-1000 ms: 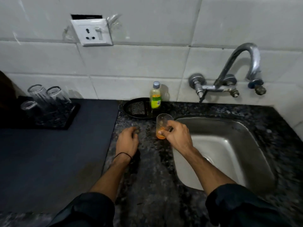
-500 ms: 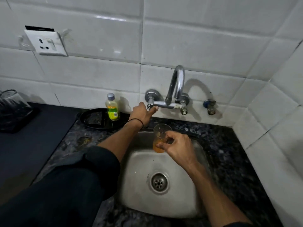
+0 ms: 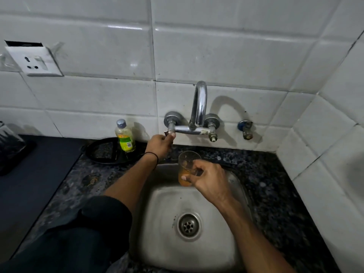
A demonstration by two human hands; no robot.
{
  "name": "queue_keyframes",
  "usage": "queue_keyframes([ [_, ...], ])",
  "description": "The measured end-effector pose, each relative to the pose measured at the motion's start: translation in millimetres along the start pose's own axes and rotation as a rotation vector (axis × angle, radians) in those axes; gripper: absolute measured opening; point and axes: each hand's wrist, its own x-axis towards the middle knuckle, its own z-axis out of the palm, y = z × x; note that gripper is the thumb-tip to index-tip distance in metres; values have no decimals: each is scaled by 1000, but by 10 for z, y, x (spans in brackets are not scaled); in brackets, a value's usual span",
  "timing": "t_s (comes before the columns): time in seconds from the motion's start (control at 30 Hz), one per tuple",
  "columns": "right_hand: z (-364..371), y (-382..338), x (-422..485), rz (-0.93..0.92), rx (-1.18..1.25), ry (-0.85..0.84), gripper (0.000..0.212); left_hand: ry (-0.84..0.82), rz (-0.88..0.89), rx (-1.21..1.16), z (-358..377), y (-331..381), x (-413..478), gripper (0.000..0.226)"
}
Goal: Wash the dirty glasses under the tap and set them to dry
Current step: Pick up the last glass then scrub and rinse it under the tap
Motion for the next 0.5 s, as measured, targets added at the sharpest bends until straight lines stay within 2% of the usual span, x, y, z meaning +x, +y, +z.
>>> queue_keyframes([
  [0.03,9,-1,8,1,9,15,29,-63,-112,-128,16,-48,-95,52],
  [0.13,49,-3,9,-32,41,50,30,-288,-495,-263,116,-318,-415,64],
  [0.2,77,-9,-4,-82,67,21,29,-439,-621,-500,203,-427,-565,71],
  [0.3,84,-14,-57,-174,55,-49,22,-474,-581,-768,347,-376,-620,47],
  [0.37,97,37,-101,-284,-114,-15,23,-460,-515,-842,408,-318,-592,27],
  [0.5,-1,92,-168,-515,-395,127,38,-382,-556,-802,481,-396,-438,26],
])
